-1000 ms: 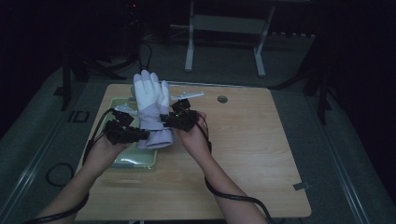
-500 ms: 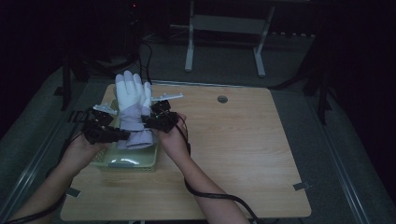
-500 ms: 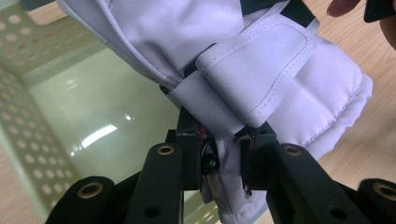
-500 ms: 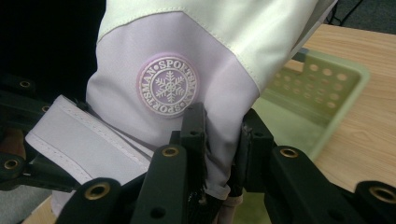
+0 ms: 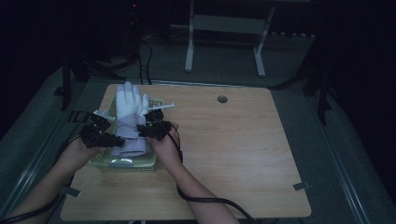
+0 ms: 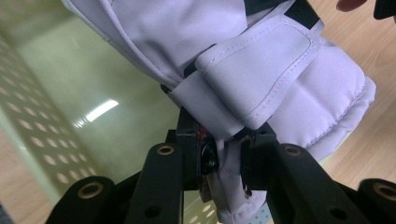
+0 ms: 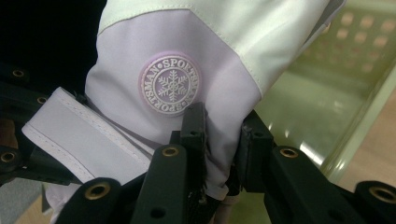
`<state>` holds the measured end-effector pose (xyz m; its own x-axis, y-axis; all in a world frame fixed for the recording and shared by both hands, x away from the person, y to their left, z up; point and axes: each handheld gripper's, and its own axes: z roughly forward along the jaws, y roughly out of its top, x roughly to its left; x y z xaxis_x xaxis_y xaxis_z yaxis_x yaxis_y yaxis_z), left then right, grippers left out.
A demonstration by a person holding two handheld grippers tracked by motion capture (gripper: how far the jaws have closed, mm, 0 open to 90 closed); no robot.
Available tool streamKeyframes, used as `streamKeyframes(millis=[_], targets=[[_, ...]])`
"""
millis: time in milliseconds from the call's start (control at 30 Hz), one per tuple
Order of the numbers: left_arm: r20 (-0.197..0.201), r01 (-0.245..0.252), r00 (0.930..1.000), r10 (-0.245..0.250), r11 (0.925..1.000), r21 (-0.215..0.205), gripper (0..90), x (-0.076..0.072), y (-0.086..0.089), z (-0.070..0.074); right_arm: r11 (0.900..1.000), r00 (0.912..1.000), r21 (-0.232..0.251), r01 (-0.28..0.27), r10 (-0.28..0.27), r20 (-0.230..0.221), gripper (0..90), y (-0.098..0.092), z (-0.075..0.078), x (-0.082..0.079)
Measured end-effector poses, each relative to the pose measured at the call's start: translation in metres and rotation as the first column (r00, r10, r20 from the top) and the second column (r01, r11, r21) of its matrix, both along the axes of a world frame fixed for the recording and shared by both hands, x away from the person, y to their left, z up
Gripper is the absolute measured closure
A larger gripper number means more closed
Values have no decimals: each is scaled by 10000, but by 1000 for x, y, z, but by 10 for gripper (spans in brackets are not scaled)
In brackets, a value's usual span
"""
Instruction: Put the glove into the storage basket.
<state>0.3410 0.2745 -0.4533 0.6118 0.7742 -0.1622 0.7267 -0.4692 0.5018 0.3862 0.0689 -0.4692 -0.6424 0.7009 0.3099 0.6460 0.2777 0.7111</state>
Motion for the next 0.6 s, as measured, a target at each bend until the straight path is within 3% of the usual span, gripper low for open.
streamKeyframes(millis=[133,267,400,533,600], targets=[[-563,64,9984,-65,10000,-16,733,3,0,-18,9995,9990,-303,-19,6,-449,753,2,-17,0],[-852,-71,9963,56,9998,-172,731,7,1,-32,9965,9961,-826,-140,67,-884,752,5,-28,4],[-1073,-176,9941,151,9996,-228,731,10,2,-41,9896,9927,-1416,-268,96,-1205,744,9,-28,8],[-1575,-262,9872,238,9996,-131,729,14,0,-50,9803,9861,-1919,-469,147,-1655,727,13,-32,12],[-1670,-283,9856,263,9996,-94,724,15,-2,-53,9756,9857,-2119,-567,209,-1673,708,14,-34,13]])
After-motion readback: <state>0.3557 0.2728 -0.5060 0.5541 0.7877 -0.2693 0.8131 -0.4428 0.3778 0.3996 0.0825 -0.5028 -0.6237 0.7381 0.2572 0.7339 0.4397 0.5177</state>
